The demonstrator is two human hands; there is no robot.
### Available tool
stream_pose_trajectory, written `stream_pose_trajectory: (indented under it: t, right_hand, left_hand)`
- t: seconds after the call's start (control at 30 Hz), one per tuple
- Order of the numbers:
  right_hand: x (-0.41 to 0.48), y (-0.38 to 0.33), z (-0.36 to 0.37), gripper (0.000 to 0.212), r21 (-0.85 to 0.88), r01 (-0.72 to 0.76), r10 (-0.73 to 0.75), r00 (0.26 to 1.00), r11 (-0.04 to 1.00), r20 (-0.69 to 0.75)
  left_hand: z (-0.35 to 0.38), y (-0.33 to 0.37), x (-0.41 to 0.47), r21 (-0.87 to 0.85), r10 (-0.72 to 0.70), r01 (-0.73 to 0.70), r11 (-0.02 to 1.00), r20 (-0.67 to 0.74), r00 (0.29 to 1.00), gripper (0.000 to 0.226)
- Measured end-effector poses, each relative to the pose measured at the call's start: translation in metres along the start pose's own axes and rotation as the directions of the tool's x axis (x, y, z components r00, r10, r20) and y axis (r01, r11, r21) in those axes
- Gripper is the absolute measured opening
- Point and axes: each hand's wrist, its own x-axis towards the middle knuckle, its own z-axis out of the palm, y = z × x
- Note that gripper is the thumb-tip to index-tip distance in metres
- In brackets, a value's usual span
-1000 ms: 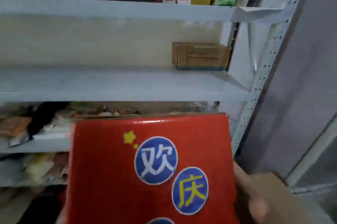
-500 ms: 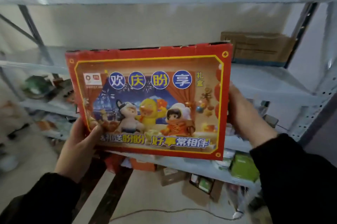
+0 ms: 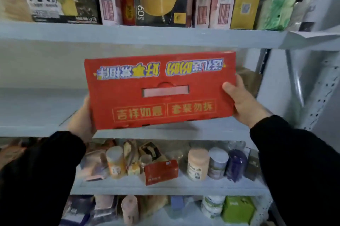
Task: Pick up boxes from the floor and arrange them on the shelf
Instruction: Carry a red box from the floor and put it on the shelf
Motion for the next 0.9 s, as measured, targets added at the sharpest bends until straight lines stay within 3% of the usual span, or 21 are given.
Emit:
stream_pose_trajectory:
  t: [0.13,0.2,0.27,0.33,0.4,0.5,0.67,0.73,0.83,0.9]
  right_hand:
    - [0.026,0.064,0.01,0.104,-0.168,-0.067,0.058,0.997,0.984,-0.06]
    - [0.029,0.089,0.015,0.082,-0.301,-0.107,0.081,0.992,0.948,-0.096]
    - [0.034,0.109,0.02,0.063,-0.418,-0.144,0.09,0.985,0.897,-0.145]
    - [0.047,0.124,0.023,0.054,-0.479,-0.155,0.068,0.979,0.864,-0.194]
    - [0.066,0.131,0.024,0.053,-0.529,-0.155,0.059,0.98,0.834,-0.192]
    - [0.1,0.136,0.028,0.057,-0.619,-0.152,0.051,0.983,0.771,-0.178]
    - [0.165,0.159,0.018,0.051,-0.673,-0.19,0.064,0.976,0.715,-0.207]
    - [0.19,0.168,0.006,0.043,-0.681,-0.208,0.054,0.969,0.702,-0.241]
    - [0.224,0.176,-0.015,0.035,-0.72,-0.221,0.008,0.958,0.658,-0.286]
    - [0.245,0.181,-0.024,0.032,-0.745,-0.234,0.011,0.956,0.625,-0.292]
  left_hand:
    - [0.006,-0.025,0.063,-0.074,-0.193,0.211,0.975,0.199,0.961,0.043]
    - [-0.001,-0.038,0.081,0.057,-0.175,0.168,0.984,0.161,0.971,0.031]
    - [-0.009,-0.05,0.096,-0.006,-0.149,0.152,0.988,0.172,0.974,0.026]
    - [-0.008,-0.059,0.103,-0.041,-0.134,0.15,0.988,0.271,0.953,0.042]
    - [0.0,-0.07,0.114,0.173,-0.102,0.049,0.984,0.314,0.944,0.054]
    - [0.014,-0.082,0.139,0.36,-0.105,0.033,0.932,0.185,0.977,0.064]
    - [0.03,-0.105,0.195,0.391,-0.126,0.061,0.918,0.142,0.982,0.068]
    - [0.05,-0.11,0.216,0.391,-0.142,0.084,0.916,0.122,0.982,0.06]
    - [0.084,-0.108,0.247,0.406,-0.164,0.12,0.906,0.074,0.984,0.029]
    - [0.099,-0.11,0.263,0.367,-0.156,0.13,0.921,0.041,0.987,0.024]
